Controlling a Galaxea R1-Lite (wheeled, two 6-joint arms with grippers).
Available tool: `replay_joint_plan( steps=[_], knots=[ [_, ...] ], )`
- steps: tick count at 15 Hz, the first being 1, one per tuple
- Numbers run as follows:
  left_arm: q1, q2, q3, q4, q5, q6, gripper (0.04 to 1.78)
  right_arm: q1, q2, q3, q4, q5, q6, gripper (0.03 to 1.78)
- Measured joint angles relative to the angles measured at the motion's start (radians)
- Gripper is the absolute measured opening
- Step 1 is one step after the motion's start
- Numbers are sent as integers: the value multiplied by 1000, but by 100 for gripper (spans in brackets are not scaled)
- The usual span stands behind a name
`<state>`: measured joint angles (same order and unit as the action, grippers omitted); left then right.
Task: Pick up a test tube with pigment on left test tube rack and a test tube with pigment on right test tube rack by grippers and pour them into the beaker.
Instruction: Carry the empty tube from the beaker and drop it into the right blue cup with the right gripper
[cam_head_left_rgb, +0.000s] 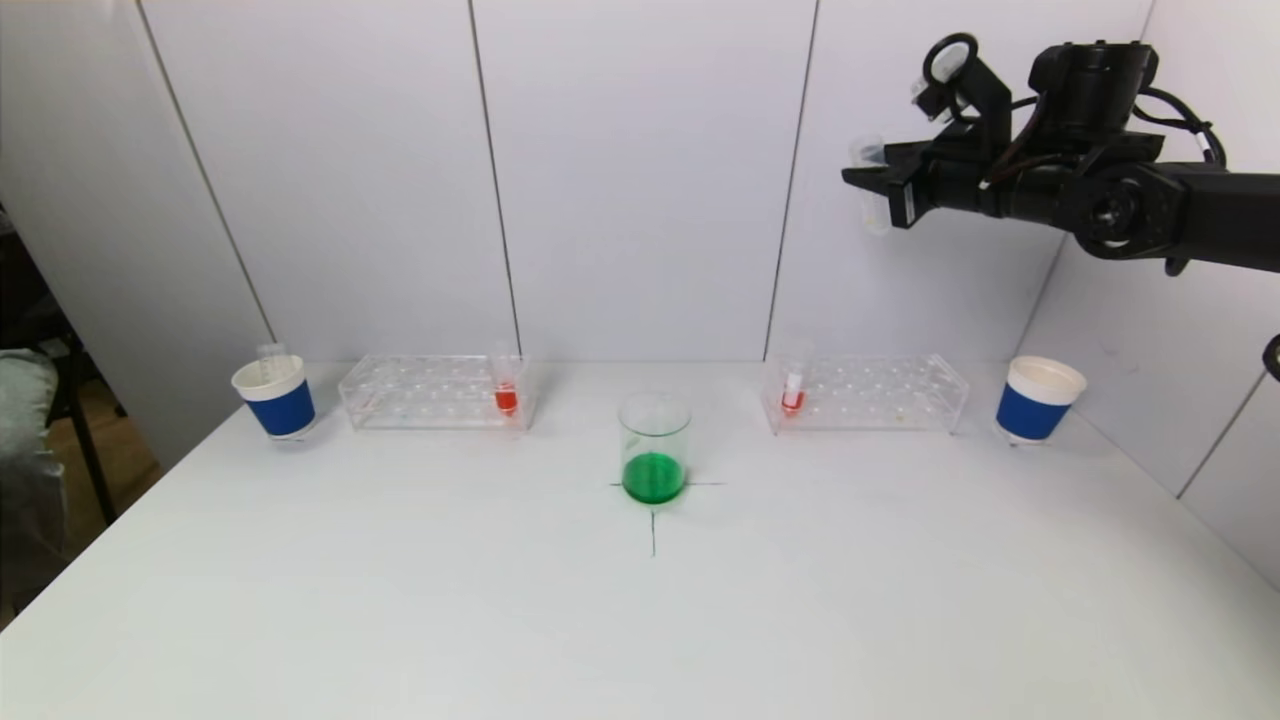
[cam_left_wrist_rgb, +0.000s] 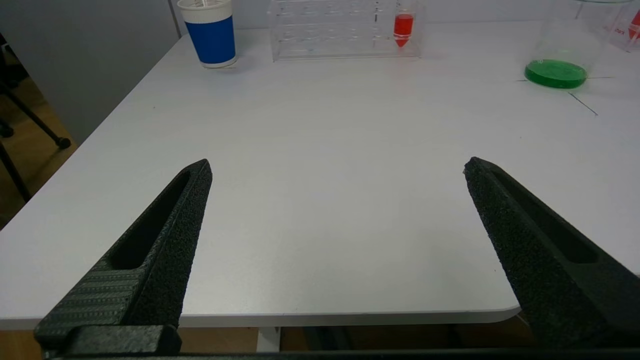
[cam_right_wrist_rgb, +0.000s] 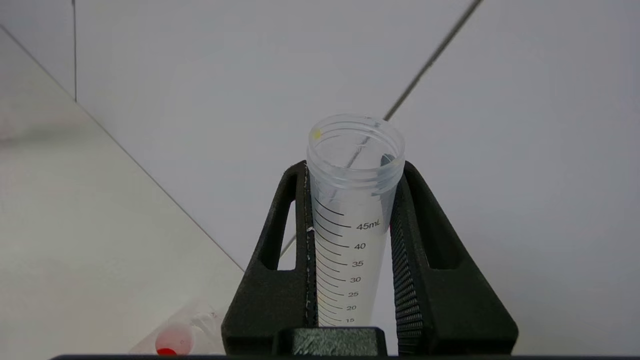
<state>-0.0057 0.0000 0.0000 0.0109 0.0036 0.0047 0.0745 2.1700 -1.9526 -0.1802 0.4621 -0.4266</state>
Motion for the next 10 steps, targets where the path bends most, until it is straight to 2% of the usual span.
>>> replay_joint_plan(
  steps=[2, 6, 7, 10],
  knots=[
    [0, 0, 0, 0, 0, 0, 176, -26, -28, 0, 2, -45, 118, 48],
    [0, 0, 0, 0, 0, 0, 176, -86, -77, 39, 6, -102, 266, 48],
    [0, 0, 0, 0, 0, 0, 176, -99, -89, 56, 5, -118, 296, 48],
    [0, 0, 0, 0, 0, 0, 176, -147, -110, 100, 6, -163, 325, 48]
  ],
)
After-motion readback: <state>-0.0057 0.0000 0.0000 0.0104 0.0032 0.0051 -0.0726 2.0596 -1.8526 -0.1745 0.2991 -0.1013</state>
